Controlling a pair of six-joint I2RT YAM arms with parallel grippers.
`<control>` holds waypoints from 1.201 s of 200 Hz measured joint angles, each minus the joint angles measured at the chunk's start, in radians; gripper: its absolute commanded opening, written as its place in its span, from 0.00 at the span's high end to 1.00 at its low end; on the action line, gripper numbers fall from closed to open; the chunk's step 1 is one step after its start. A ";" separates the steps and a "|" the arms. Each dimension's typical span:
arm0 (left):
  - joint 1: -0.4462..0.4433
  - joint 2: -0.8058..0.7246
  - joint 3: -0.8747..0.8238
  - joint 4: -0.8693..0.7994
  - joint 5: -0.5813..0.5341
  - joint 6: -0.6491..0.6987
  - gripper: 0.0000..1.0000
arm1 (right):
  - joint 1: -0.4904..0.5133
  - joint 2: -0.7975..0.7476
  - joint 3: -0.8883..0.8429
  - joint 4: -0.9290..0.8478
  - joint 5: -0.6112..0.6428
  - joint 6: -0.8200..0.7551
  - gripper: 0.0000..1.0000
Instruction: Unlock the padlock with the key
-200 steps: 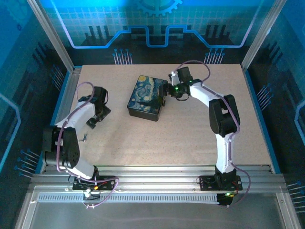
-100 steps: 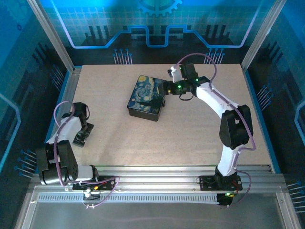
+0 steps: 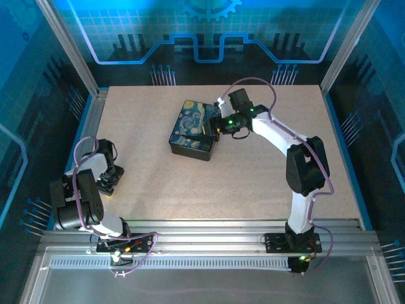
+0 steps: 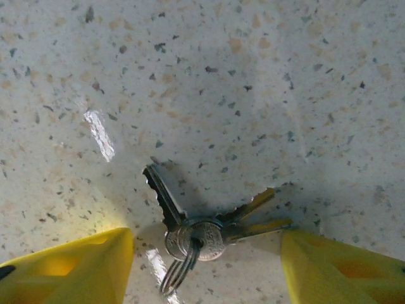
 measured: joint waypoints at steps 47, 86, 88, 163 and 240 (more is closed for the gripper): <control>0.003 0.008 0.006 0.003 0.005 0.035 0.62 | 0.000 0.000 0.000 -0.001 0.000 -0.001 0.32; -0.005 0.013 0.011 0.001 0.004 0.056 0.70 | 0.000 0.000 0.000 0.000 0.000 0.000 0.32; -0.005 0.013 0.012 0.000 0.004 0.058 0.72 | 0.000 0.000 0.000 0.001 0.000 0.000 0.32; -0.118 0.036 0.108 0.002 0.042 0.112 0.90 | 0.000 -0.021 -0.088 0.038 0.008 0.005 0.32; -0.255 0.036 0.238 -0.058 0.101 0.207 0.71 | -0.001 -0.201 -0.292 0.079 0.053 0.035 0.31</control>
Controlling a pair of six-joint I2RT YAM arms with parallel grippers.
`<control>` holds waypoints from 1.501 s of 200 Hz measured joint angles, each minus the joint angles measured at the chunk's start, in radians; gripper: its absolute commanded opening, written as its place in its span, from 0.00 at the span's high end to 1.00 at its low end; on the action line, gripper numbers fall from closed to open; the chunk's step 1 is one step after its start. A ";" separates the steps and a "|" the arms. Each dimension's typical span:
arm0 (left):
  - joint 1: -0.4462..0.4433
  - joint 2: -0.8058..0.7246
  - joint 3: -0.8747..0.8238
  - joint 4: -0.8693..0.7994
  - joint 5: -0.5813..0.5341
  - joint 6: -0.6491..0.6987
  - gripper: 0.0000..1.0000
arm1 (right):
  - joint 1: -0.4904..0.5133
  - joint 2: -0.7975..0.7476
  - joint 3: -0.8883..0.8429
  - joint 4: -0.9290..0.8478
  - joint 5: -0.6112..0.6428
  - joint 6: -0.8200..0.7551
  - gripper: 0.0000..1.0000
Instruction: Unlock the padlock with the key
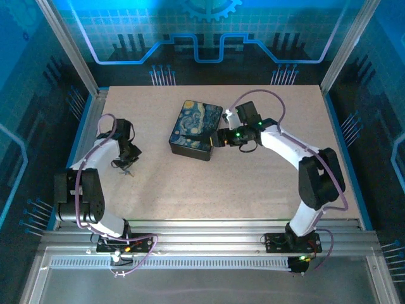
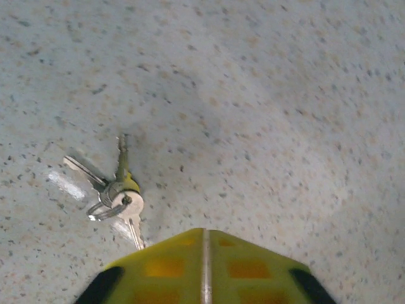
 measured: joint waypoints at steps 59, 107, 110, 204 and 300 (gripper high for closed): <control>0.076 0.016 -0.021 -0.023 -0.012 0.048 0.59 | 0.000 -0.031 -0.075 0.032 -0.005 0.011 0.32; 0.118 0.117 -0.045 0.010 0.006 0.078 0.61 | 0.000 -0.031 -0.077 0.042 -0.013 0.011 0.32; 0.118 0.119 -0.045 0.011 0.006 0.079 0.61 | 0.000 -0.031 -0.077 0.042 -0.013 0.011 0.32; 0.085 0.133 -0.049 0.042 0.037 0.103 0.73 | 0.000 -0.026 -0.077 0.043 -0.024 0.012 0.33; 0.082 0.098 -0.046 0.014 0.036 0.116 0.74 | 0.000 -0.024 -0.077 0.047 -0.027 0.015 0.33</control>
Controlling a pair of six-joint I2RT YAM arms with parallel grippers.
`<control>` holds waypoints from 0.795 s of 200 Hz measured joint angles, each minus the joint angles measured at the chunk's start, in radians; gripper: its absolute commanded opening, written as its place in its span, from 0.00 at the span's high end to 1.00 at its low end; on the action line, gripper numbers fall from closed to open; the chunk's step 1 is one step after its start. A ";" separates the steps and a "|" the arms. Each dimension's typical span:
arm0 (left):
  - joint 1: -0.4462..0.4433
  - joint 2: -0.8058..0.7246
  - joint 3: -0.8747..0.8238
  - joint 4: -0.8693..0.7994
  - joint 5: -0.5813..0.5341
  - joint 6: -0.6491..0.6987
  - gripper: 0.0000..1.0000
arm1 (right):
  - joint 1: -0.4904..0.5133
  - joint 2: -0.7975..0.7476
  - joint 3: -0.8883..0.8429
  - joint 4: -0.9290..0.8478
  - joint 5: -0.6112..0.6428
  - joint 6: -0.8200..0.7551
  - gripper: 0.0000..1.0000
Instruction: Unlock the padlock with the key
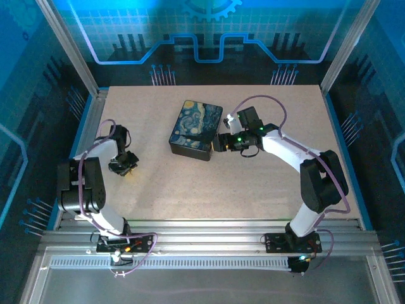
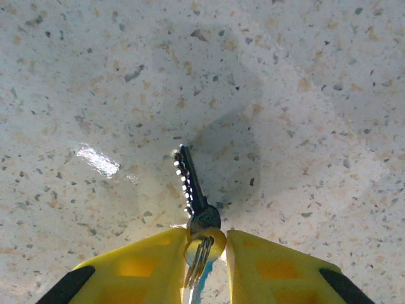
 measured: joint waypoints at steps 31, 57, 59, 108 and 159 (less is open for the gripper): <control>0.000 0.000 0.000 -0.003 -0.003 0.013 0.69 | 0.000 0.000 0.000 0.006 0.000 0.000 0.33; 0.000 -0.001 0.000 -0.003 -0.014 0.013 0.73 | 0.000 0.000 0.000 0.007 0.000 0.000 0.33; 0.000 -0.001 0.000 -0.003 -0.014 0.014 0.73 | 0.000 0.000 0.000 0.007 0.000 0.000 0.33; 0.000 0.000 0.000 0.005 -0.014 0.013 0.81 | 0.000 0.000 -0.001 0.007 0.000 0.000 0.34; -0.010 0.000 0.000 0.013 -0.010 0.013 0.91 | 0.000 0.000 -0.014 0.011 0.000 0.000 0.34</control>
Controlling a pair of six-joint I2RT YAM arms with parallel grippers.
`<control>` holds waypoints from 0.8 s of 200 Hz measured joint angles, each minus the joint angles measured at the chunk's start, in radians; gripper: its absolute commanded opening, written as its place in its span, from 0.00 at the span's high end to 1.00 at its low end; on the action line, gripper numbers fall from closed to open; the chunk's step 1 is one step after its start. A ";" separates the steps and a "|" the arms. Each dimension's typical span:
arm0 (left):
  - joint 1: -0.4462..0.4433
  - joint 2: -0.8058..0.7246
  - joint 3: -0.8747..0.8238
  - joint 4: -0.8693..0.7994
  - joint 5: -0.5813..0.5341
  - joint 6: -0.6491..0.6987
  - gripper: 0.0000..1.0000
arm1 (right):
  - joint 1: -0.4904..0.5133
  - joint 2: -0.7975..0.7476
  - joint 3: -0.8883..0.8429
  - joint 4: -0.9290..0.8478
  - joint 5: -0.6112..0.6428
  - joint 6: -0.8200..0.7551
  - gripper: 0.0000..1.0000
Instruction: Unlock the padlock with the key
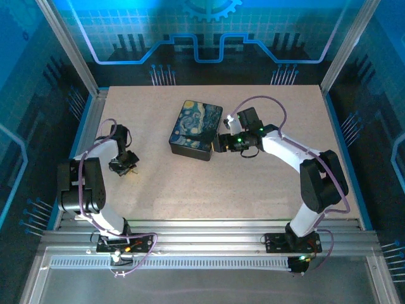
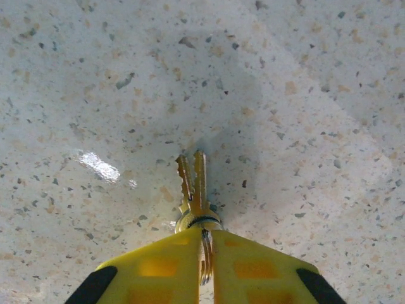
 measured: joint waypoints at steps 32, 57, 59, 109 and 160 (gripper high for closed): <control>-0.011 -0.006 0.000 -0.002 0.001 0.000 0.95 | 0.000 0.000 -0.002 0.000 0.000 0.000 0.34; -0.057 -0.027 0.000 -0.015 0.010 0.000 0.95 | -0.001 0.000 -0.008 0.003 0.000 0.000 0.34; -0.066 -0.032 0.000 -0.017 0.011 -0.001 0.95 | -0.001 0.000 -0.009 0.003 0.000 0.000 0.34; -0.340 -0.097 0.055 -0.068 0.016 -0.055 0.96 | -0.061 -0.046 -0.045 -0.005 -0.003 0.000 0.36; -0.675 -0.005 0.243 -0.071 0.014 -0.173 0.96 | -0.219 -0.111 -0.061 -0.063 0.023 0.000 0.42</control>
